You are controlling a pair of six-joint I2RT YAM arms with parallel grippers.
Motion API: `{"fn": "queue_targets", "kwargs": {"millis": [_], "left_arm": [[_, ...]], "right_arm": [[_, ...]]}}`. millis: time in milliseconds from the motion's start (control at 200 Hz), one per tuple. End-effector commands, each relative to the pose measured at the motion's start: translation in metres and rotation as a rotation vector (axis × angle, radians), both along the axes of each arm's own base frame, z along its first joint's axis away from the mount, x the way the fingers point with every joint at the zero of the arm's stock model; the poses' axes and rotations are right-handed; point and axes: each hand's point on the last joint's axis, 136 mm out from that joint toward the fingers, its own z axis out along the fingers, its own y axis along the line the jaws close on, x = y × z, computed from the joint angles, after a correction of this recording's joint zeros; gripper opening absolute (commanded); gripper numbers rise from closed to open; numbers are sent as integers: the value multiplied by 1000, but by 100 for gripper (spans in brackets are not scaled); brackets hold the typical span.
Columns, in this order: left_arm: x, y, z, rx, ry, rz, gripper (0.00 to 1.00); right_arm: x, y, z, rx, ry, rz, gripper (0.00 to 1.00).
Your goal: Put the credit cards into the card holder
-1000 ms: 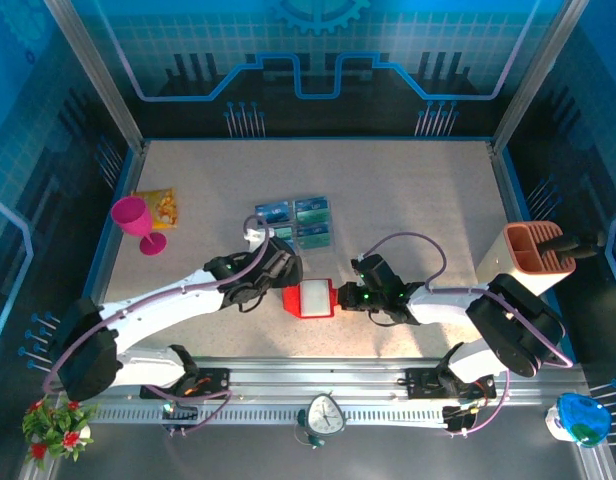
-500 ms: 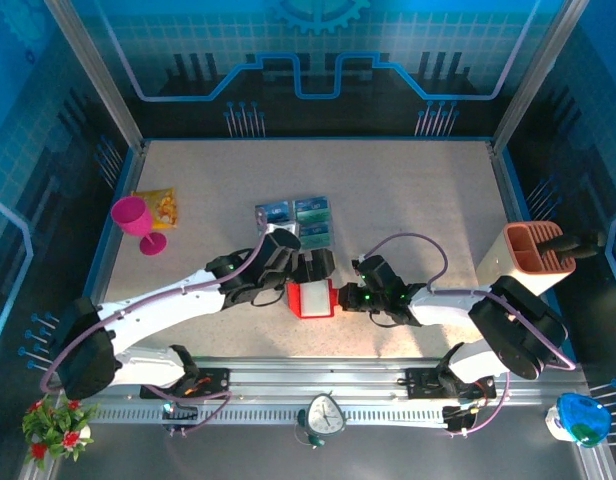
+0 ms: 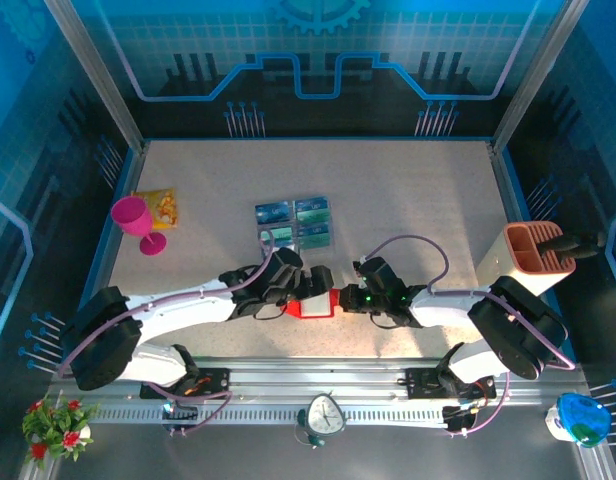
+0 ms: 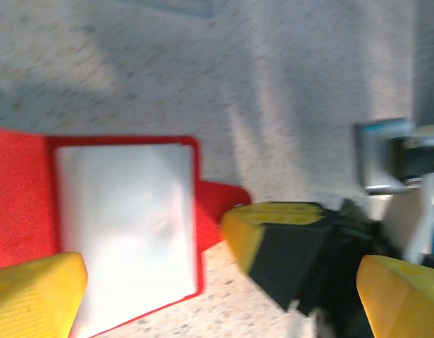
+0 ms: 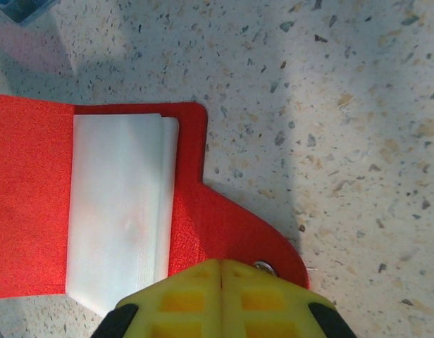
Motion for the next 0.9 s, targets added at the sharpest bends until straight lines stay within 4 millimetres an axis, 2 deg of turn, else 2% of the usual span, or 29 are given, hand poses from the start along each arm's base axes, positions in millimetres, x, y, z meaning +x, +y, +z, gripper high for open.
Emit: {"fn": "queue_targets", "kwargs": {"millis": [0,190,470,730,896], "left_arm": [[1,15,-3,-8,-13,51,99],[-2,33,-18,52,-31,46,99],[-5,45,-42,168,-38,-5,99],[-8,55,-53,235,-43,-23,99],[-10,58,-58,241,-40,-25,99]], "right_arm": [[-2,-2,-1,12,2,-9,0],[-2,0,1,25,7,-5,0],[-1,7,13,55,-2,12,0],[8,17,31,55,-26,46,0],[15,26,34,52,-28,67,0]]}}
